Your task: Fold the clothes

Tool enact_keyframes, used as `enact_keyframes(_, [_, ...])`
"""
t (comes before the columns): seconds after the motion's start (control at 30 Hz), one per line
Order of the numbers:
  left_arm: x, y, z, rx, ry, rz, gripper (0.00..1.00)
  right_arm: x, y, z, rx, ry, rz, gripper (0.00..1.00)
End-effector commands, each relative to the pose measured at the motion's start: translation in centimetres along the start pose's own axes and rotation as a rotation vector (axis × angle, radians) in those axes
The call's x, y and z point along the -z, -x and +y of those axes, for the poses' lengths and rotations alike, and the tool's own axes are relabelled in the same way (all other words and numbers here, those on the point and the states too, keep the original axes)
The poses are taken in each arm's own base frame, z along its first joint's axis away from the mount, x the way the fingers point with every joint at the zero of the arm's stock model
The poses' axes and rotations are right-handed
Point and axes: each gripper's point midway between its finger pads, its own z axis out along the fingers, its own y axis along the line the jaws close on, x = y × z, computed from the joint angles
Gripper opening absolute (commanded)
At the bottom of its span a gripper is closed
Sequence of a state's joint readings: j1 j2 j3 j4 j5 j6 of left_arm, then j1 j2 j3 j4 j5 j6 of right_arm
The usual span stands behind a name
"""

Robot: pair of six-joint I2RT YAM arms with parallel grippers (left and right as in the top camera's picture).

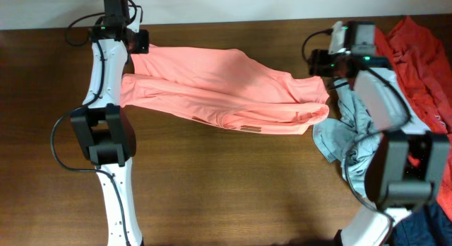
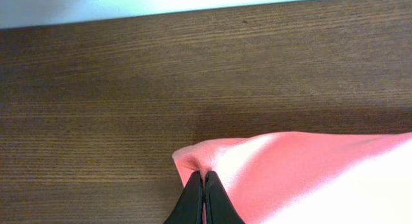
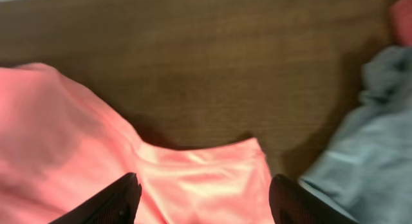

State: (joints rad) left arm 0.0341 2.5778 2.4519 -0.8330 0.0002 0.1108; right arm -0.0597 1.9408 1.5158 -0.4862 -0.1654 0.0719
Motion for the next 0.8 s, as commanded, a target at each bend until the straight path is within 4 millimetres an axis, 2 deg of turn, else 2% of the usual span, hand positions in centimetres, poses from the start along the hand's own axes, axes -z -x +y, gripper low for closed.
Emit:
enact_keyframes(0.0, [-0.1, -0.2, 0.0, 0.011, 0.004, 0.01, 0.0, -4.5, -2.4, -0.2, -0.031, -0.05, 0.068, 0.69])
enact_keyframes(0.13, [-0.1, -0.2, 0.0, 0.011, 0.004, 0.011, 0.0, -6.4, -3.8, -1.3, -0.082, -0.11, 0.097, 0.68])
enact_keyframes(0.37, [-0.1, -0.4, 0.0, 0.011, 0.004, 0.02, 0.0, -7.5, -4.6, -3.4, -0.102, -0.218, 0.101, 0.64])
enact_keyframes(0.7, [-0.1, -0.4, 0.0, 0.012, 0.005, 0.018, 0.0, -10.0, -5.6, -3.9, -0.101, -0.22, 0.102, 0.63])
enact_keyframes(0.77, [-0.1, -0.3, 0.0, 0.012, 0.005, 0.017, 0.0, -10.3, -5.8, -3.9, -0.102, -0.22, 0.104, 0.59])
